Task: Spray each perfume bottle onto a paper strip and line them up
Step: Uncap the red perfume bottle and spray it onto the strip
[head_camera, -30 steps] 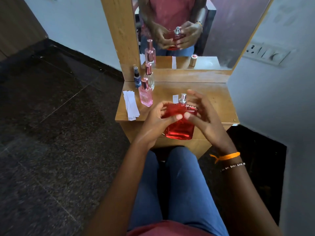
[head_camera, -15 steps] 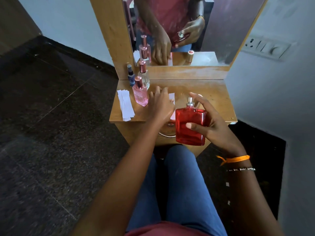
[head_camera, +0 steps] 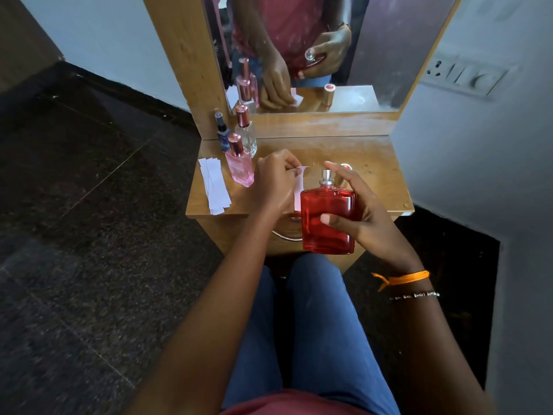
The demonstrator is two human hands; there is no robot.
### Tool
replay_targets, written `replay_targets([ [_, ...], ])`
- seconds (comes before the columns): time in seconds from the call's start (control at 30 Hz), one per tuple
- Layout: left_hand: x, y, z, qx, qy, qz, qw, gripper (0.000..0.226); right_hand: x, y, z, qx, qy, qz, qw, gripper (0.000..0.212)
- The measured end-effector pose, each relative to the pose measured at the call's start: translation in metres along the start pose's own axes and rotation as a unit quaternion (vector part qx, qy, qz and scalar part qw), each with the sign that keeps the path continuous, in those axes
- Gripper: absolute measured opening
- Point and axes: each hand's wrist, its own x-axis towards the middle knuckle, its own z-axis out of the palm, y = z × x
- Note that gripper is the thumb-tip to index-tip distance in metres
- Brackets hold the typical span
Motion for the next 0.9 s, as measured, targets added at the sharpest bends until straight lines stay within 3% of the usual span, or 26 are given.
replay_targets([
  [0.2,-0.012,0.009,-0.008,-0.048,0.003,0.024,0.999,0.005,0.003,-0.001,0.008,0.011,0.052,-0.018,0.998,0.068],
  [0.47,-0.031,0.013,-0.029,-0.091,-0.001,-0.028,0.995,0.012,0.002,-0.003,0.020,0.031,0.113,-0.041,0.992,0.061],
  [0.6,-0.036,0.012,-0.038,-0.137,-0.042,-0.080,0.987,0.023,0.001,-0.005,0.022,0.087,0.106,-0.040,0.990,0.058],
  [0.77,-0.046,0.013,-0.046,-0.228,-0.068,-0.094,0.967,0.020,-0.005,-0.006,0.021,0.169,0.076,-0.008,0.983,0.056],
  [0.9,-0.052,0.010,-0.051,-0.260,-0.065,-0.096,0.959,0.021,-0.003,-0.015,0.020,0.083,0.107,-0.015,0.991,0.060],
])
